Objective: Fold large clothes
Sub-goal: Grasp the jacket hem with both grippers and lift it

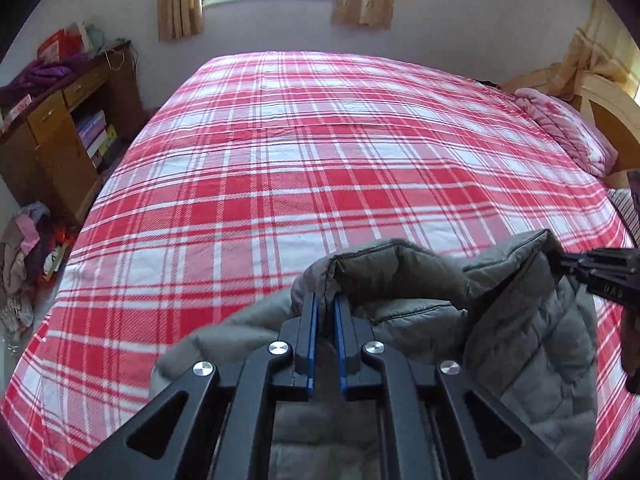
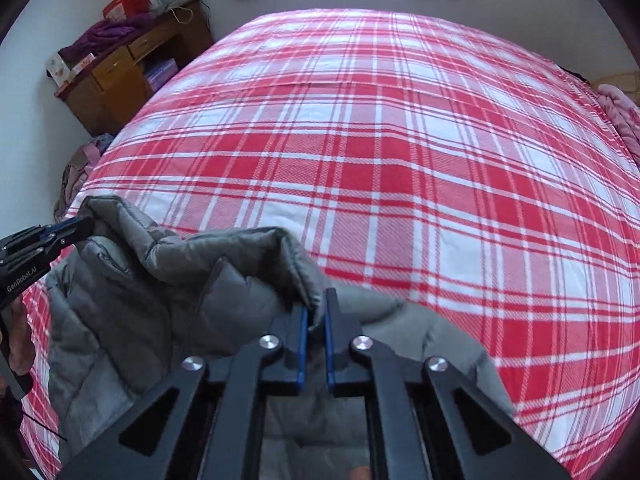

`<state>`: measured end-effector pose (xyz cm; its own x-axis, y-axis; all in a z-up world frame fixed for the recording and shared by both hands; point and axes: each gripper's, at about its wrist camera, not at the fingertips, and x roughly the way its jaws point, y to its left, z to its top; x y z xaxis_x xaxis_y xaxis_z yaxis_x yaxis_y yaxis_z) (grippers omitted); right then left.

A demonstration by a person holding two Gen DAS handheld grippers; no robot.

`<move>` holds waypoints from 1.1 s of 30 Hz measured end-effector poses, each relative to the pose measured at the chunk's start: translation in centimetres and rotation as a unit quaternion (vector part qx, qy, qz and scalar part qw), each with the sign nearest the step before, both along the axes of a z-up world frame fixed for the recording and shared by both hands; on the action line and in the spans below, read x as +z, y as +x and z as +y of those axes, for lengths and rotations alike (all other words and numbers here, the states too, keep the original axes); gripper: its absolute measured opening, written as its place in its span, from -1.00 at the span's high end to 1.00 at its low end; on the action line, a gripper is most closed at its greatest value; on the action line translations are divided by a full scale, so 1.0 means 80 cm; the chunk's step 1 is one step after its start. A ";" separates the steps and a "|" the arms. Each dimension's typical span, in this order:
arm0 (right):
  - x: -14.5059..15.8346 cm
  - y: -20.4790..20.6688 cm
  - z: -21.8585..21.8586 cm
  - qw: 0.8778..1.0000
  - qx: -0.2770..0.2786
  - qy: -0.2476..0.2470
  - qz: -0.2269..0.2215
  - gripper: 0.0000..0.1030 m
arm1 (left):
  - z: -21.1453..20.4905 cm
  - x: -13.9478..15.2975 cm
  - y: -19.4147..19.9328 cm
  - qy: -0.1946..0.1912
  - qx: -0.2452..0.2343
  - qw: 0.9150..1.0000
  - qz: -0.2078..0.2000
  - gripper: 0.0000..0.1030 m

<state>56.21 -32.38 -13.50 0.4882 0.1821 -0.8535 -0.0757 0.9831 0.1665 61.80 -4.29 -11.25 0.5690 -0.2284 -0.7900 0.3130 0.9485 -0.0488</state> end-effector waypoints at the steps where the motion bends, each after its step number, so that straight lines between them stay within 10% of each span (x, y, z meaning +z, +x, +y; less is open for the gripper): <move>1: 0.002 -0.010 -0.001 1.000 0.002 0.002 -0.005 0.86 | 0.003 -0.003 -0.011 0.003 -0.004 1.000 -0.005 0.88; 15: -0.059 -0.073 -0.007 0.999 -0.003 -0.047 -0.018 0.89 | 0.002 -0.072 -0.051 0.091 -0.017 0.996 0.005 0.89; 23: -0.052 -0.083 -0.001 0.995 0.008 -0.087 -0.044 0.89 | 0.014 0.009 -0.073 0.067 0.022 0.996 -0.060 0.86; 24: -0.052 -0.083 0.000 0.995 0.012 -0.093 -0.046 0.89 | 0.016 0.019 -0.074 0.062 0.028 0.995 -0.070 0.77; 27: -0.055 -0.084 0.002 0.994 0.015 -0.098 -0.049 0.89 | 0.018 0.035 -0.062 0.053 0.063 0.993 -0.087 -0.81; 33: -0.061 -0.087 0.001 0.995 0.011 -0.082 -0.053 0.88 | -0.012 0.011 -0.022 0.074 0.085 0.990 -0.089 -0.91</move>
<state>49.21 -32.34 -18.36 0.5746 0.0566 -0.8165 -0.1060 0.9944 -0.0057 60.06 -5.26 -10.35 0.7222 -0.0063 -0.6916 0.1391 0.9808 0.1363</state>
